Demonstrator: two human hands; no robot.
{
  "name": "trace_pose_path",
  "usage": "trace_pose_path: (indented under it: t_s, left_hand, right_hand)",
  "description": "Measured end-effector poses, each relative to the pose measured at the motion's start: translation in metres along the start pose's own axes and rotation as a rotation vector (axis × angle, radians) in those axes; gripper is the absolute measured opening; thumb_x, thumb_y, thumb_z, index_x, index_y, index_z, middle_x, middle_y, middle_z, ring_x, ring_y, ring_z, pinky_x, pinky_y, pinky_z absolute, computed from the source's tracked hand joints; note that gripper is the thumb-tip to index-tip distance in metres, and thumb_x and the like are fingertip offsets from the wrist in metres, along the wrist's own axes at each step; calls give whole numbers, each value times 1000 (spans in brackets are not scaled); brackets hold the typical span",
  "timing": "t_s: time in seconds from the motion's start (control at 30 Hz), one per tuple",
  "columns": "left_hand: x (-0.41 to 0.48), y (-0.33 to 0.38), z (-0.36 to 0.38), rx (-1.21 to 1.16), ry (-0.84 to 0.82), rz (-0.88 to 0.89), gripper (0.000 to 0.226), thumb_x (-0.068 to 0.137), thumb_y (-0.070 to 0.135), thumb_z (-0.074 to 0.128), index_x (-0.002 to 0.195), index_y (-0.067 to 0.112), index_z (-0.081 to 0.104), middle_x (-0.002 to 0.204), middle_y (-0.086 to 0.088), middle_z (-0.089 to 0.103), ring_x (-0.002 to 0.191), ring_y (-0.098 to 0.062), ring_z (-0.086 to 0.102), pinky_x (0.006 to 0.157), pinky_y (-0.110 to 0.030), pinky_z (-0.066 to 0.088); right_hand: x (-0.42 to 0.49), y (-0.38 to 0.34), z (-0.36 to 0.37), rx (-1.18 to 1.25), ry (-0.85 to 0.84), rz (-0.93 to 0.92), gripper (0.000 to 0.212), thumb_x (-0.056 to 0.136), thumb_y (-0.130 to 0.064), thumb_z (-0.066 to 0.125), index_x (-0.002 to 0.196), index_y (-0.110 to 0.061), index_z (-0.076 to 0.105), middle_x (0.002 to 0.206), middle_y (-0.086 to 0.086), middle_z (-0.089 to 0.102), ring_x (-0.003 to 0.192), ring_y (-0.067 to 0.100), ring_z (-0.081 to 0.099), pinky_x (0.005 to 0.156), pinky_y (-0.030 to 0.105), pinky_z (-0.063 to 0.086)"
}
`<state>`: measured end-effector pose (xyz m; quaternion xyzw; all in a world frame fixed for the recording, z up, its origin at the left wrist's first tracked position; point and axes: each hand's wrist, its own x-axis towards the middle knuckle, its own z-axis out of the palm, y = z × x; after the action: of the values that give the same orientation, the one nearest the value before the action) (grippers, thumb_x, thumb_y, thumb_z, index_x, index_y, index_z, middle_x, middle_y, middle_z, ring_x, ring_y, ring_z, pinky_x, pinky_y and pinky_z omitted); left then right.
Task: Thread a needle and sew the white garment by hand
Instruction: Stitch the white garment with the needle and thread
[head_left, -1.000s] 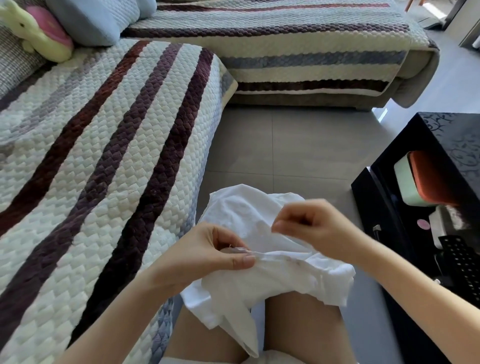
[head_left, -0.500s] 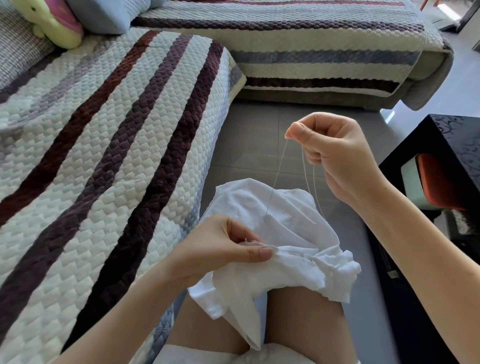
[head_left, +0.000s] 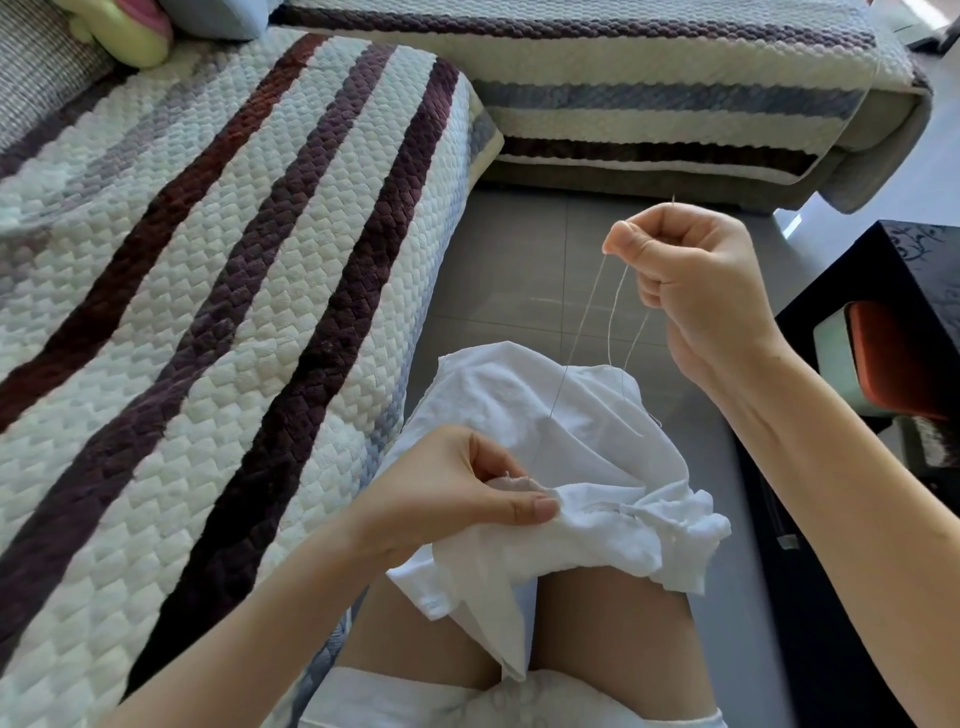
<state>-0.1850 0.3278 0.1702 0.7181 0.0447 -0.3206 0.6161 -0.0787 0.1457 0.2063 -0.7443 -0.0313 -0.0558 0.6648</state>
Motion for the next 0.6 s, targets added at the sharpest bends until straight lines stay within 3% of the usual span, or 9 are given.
trace_pose_path:
  t_s: [0.1, 0.17, 0.2, 0.23, 0.3, 0.37, 0.43, 0.5, 0.6]
  left_hand:
    - [1, 0, 0, -54, 1, 12, 8, 70, 14, 80, 75, 9, 76, 67, 0, 71, 63, -5, 65, 57, -15, 49]
    - [0, -2, -1, -98, 2, 18, 13, 63, 17, 80, 73, 11, 76, 71, -1, 73, 66, -6, 67, 59, -16, 51]
    - [0, -3, -2, -110, -6, 18, 15, 60, 18, 80, 73, 13, 76, 72, -1, 73, 68, -7, 67, 61, -17, 51]
    - [0, -5, -3, -116, -17, 13, 16, 59, 18, 80, 74, 13, 76, 74, -2, 73, 69, -8, 67, 62, -18, 52]
    - [-1, -8, -5, -148, -32, -12, 17, 60, 11, 79, 77, 10, 75, 75, -5, 73, 69, -11, 67, 63, -19, 54]
    - [-1, -10, -7, -165, -28, -32, 20, 61, 2, 82, 76, 8, 71, 75, -8, 71, 67, -13, 67, 61, -20, 55]
    - [-1, -14, -10, -163, -17, -49, 26, 57, 0, 85, 74, 10, 68, 75, -10, 69, 67, -16, 66, 61, -22, 54]
    - [-1, -17, -12, -154, -10, -66, 19, 57, 6, 80, 72, 10, 69, 74, -11, 69, 66, -17, 65, 60, -23, 53]
    - [-2, -18, -13, -161, -16, -92, 18, 60, 4, 85, 72, 7, 72, 72, -11, 70, 62, -16, 66, 58, -22, 53]
  right_hand:
    - [1, 6, -3, -23, 24, 32, 18, 89, -11, 64, 72, -10, 64, 39, -17, 36, 41, 5, 24, 44, 17, 24]
    - [0, 15, -6, -119, 5, 55, 5, 89, -13, 65, 84, -12, 67, 40, -16, 39, 38, 2, 30, 43, 13, 26]
    - [-2, 21, -7, -202, -27, 76, 10, 88, -15, 66, 98, -15, 65, 42, -15, 40, 38, 2, 33, 43, 12, 28]
    - [-7, 27, -8, -299, -78, 96, 27, 87, -21, 67, 113, -19, 58, 44, -14, 39, 39, 2, 34, 46, 14, 30]
    - [-23, 38, -8, -480, -196, 58, 45, 87, -40, 62, 124, -25, 42, 45, -12, 38, 42, 4, 36, 53, 24, 32]
    - [-44, 44, -9, -553, -304, -27, 34, 92, -45, 49, 114, -20, 41, 48, -13, 43, 44, 5, 37, 56, 28, 29]
    - [-68, 46, -10, -501, -394, -39, 13, 97, -31, 43, 98, -18, 44, 53, -14, 45, 48, 5, 38, 55, 24, 28]
    - [-87, 47, -9, -484, -454, -88, 13, 95, -22, 42, 85, -20, 50, 62, -17, 47, 57, 5, 42, 58, 19, 30]
    - [-103, 54, -5, -483, -560, -123, 15, 89, -26, 50, 81, -20, 61, 70, -15, 58, 65, 9, 52, 59, 18, 37]
